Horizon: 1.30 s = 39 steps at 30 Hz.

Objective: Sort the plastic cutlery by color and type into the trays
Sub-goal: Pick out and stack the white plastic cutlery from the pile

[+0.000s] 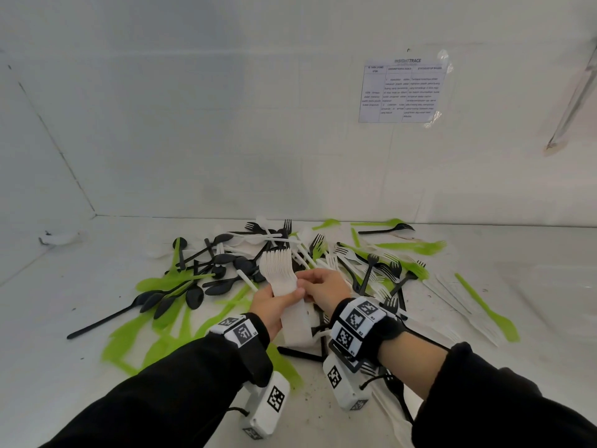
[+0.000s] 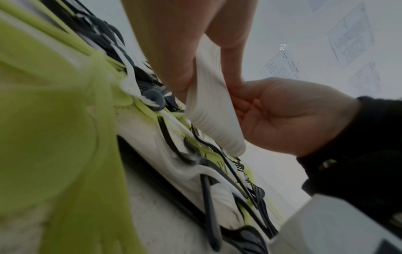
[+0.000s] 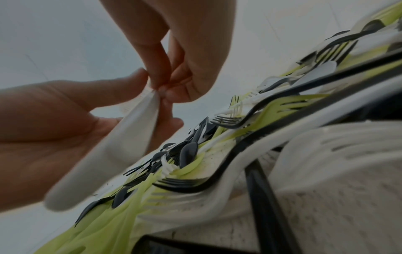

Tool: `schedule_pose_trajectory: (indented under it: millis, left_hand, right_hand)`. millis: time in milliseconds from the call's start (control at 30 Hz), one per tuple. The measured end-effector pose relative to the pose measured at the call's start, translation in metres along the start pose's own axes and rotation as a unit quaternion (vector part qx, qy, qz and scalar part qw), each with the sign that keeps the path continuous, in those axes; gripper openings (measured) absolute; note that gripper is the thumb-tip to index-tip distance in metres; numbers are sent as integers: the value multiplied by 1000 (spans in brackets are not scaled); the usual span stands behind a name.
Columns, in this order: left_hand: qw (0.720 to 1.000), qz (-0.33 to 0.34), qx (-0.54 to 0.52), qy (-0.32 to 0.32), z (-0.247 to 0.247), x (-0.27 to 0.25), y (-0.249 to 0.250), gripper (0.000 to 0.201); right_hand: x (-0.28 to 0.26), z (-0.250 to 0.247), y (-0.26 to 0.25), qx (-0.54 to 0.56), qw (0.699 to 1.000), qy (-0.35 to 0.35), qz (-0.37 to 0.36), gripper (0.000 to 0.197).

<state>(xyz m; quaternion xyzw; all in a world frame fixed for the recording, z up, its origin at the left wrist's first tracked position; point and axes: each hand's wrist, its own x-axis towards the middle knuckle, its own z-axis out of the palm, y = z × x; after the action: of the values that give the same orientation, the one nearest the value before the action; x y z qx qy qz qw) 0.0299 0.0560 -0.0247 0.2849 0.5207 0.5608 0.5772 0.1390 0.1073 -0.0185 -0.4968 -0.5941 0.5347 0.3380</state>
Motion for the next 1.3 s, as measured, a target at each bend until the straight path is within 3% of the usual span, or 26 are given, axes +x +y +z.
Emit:
schedule_pose_trajectory:
  millis: [67, 200, 367, 467, 600, 967, 1233, 1300]
  left_hand:
    - [1000, -3, 2, 18, -5, 4, 1, 33]
    - [1000, -16, -18, 18, -17, 9, 3, 27]
    - [998, -39, -32, 48, -29, 15, 1, 16]
    - [997, -52, -35, 40, -31, 19, 3, 16]
    - [996, -60, -52, 46, -33, 31, 7, 17]
    - [993, -80, -71, 57, -36, 56, 12, 17]
    - [992, -82, -70, 61, -39, 58, 12, 14]
    - [992, -79, -79, 66, -41, 60, 12, 18]
  right_hand:
    - [3, 5, -3, -11, 1000, -15, 2, 22]
    - [11, 9, -16, -25, 994, -94, 43, 22]
    - [53, -2, -43, -219, 972, -85, 5, 26]
    - [88, 2, -56, -348, 934, -68, -37, 36]
    - [131, 24, -54, -428, 894, -105, -83, 37]
    - [170, 52, -33, -574, 804, -135, -79, 28]
    - [177, 43, -55, -554, 818, -128, -87, 35]
    - [181, 48, -55, -531, 833, -115, -100, 35]
